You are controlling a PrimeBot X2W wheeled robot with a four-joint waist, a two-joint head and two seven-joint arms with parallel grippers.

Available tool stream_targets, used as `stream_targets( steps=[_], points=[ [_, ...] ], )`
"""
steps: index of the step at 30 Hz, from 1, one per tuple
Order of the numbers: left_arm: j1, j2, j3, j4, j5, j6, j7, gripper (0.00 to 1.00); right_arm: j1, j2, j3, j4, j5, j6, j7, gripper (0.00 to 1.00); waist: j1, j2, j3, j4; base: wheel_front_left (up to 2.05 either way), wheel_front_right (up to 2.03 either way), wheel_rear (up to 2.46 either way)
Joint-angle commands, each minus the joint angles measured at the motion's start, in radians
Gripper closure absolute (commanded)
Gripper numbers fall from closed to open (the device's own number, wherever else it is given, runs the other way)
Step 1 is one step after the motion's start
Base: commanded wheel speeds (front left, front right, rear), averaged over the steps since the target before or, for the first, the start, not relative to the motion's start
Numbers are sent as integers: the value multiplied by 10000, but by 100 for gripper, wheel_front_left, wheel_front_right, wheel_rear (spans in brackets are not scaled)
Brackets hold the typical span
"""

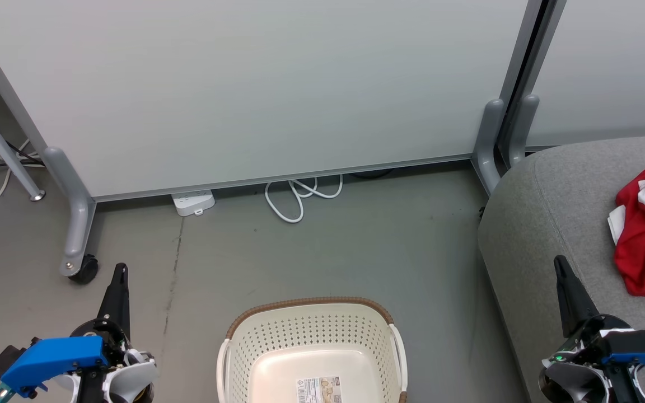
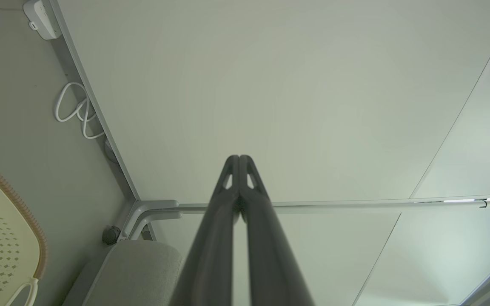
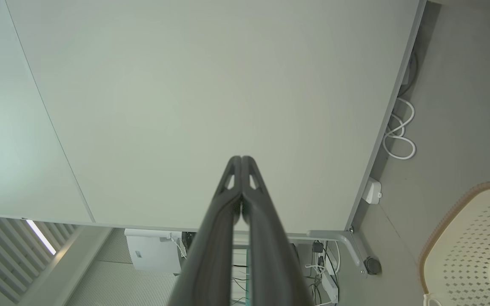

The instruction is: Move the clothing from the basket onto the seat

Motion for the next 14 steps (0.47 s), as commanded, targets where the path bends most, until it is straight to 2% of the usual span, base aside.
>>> stream_targets(
  steps=[1, 14],
  points=[
    [-87, -3, 20, -45, 44, -92, 28, 100, -102, -51, -12, -24, 25, 4, 28, 100, 0, 0, 0, 1, 0, 0, 0],
    [-87, -8, 28, -45, 54, -91, 31, 100, -102, -51, -12, -25, 25, 4, 27, 100, 0, 0, 0, 1, 0, 0, 0]
  ],
)
